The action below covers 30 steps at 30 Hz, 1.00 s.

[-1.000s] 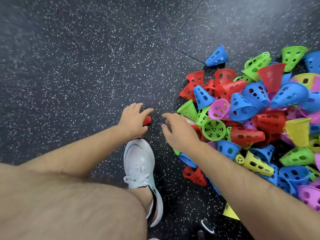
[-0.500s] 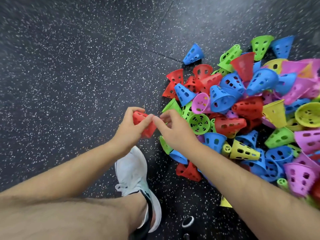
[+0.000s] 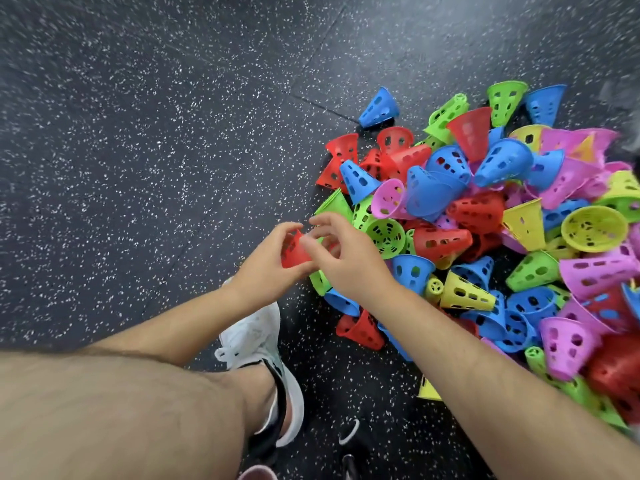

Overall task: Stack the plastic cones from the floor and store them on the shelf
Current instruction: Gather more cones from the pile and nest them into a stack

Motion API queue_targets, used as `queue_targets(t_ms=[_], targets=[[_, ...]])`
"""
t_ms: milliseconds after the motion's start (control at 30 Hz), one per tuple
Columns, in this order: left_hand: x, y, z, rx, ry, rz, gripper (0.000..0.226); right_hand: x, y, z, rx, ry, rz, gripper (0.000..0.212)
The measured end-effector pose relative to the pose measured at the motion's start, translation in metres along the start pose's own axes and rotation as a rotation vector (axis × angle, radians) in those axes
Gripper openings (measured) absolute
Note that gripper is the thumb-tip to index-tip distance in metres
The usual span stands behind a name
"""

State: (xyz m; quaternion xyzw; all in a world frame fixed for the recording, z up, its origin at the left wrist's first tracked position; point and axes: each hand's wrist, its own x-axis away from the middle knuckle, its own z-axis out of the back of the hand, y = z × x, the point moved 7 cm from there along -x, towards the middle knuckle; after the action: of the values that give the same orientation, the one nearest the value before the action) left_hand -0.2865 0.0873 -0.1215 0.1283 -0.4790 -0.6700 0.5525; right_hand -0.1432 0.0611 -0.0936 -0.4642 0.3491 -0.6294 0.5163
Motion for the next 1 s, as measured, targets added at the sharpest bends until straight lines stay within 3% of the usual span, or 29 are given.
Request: queue_targets(t_ms=[100,267,400,533,700,800,1000], targets=[[0.006,-0.025,0.009,-0.018,0.122,0.109,0.077,-0.007,0.016,0.006,0.171,0.02,-0.001,0.017],[0.017,-0.053,0.007,0.05,0.175,0.179,0.085,-0.003,0.039,-0.02,0.771,-0.335,0.19,0.042],[0.018,-0.056,0.0,0.022,0.136,0.174,0.09,0.005,0.042,-0.036,0.993,-0.474,0.278,0.054],[0.017,-0.048,-0.003,-0.006,0.112,0.15,0.089,0.005,0.044,-0.04,1.017,-0.375,0.352,0.046],[0.015,-0.041,-0.003,0.025,0.112,0.133,0.075,0.006,0.036,-0.019,0.857,-0.189,0.422,0.02],[0.013,-0.034,0.003,0.014,0.123,0.111,0.072,0.008,0.034,-0.004,0.76,-0.148,0.364,0.008],[0.016,-0.024,0.013,0.087,0.212,0.083,0.071,0.007,0.035,0.02,0.625,-0.069,0.251,0.017]])
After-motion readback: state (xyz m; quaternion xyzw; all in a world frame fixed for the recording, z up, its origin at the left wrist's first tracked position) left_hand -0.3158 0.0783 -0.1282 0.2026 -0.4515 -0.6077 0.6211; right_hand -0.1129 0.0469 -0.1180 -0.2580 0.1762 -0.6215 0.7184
